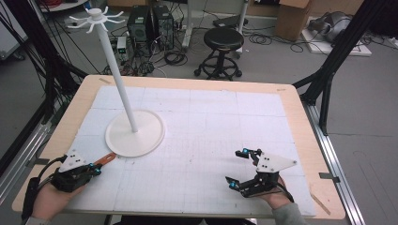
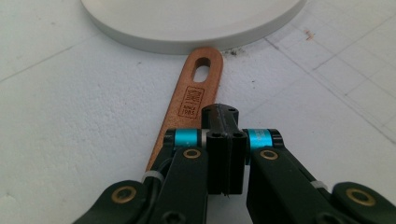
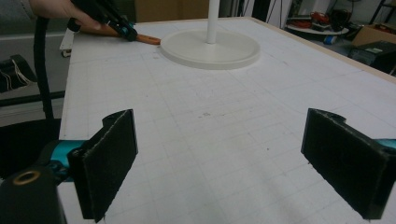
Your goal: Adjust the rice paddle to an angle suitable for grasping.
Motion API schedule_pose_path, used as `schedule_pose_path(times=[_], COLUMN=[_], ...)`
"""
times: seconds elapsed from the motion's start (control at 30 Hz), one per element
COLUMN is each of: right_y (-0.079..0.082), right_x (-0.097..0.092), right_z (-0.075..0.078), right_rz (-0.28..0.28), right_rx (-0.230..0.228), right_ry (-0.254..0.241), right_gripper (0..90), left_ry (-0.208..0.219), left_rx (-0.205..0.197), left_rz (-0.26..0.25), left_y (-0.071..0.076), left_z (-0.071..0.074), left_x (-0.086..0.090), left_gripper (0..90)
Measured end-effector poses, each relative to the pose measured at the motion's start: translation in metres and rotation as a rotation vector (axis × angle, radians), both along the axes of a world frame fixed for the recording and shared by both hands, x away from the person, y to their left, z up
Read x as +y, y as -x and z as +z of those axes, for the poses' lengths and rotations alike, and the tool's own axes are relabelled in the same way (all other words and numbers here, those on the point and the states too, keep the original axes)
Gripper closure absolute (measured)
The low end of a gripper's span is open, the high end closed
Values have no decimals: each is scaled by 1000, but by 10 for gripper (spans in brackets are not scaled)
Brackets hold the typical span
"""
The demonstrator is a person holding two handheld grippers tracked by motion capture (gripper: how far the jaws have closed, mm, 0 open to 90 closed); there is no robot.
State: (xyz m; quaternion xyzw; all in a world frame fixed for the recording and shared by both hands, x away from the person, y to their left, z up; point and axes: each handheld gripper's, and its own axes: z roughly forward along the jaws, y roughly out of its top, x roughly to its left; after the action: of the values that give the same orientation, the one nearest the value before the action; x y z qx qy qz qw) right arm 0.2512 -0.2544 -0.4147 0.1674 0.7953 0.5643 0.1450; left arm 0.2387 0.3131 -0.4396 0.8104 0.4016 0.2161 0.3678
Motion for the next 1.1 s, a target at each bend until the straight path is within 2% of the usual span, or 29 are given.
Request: schedule_pose_path(times=[0.1,0.17,0.27,0.4,0.53,0.6,0.67,0.77,0.93,1.03,1.1], right_y=[-1,-1,-1,0,-1,-1,0,0,1,0,0], right_x=[-1,-1,0,0,0,0,-1,-2,-2,-3,-4], right_z=[0,0,-1,0,-1,-1,-1,-1,-1,-2,-2], right_rz=[-2,-2,-1,-1,-1,-2,-3,-5,-3,-5,-2], right_rx=[-6,-3,-2,3,-2,-1,6,4,8,5,19], right_ry=[-3,-2,0,-3,-1,-1,-1,-3,-4,-7,-10], right_gripper=[97,97,97,97,97,97,97,97,97,97,97], left_ry=[45,75,72,87,115,135,140,131,107,115,105], left_rx=[-34,-43,-48,-63,-83,-59,-29,-27,-21,-11,2], left_rz=[-12,-40,-66,-107,-182,-227,-250,-290,-271,-287,-294], left_y=[3,5,5,3,0,-2,-3,-4,-8,-11,-13], left_z=[8,12,12,16,23,26,29,32,34,32,30], left_x=[11,18,25,31,34,35,34,34,35,36,37], left_gripper=[896,895,873,799,724,641,538,450,292,218,158])
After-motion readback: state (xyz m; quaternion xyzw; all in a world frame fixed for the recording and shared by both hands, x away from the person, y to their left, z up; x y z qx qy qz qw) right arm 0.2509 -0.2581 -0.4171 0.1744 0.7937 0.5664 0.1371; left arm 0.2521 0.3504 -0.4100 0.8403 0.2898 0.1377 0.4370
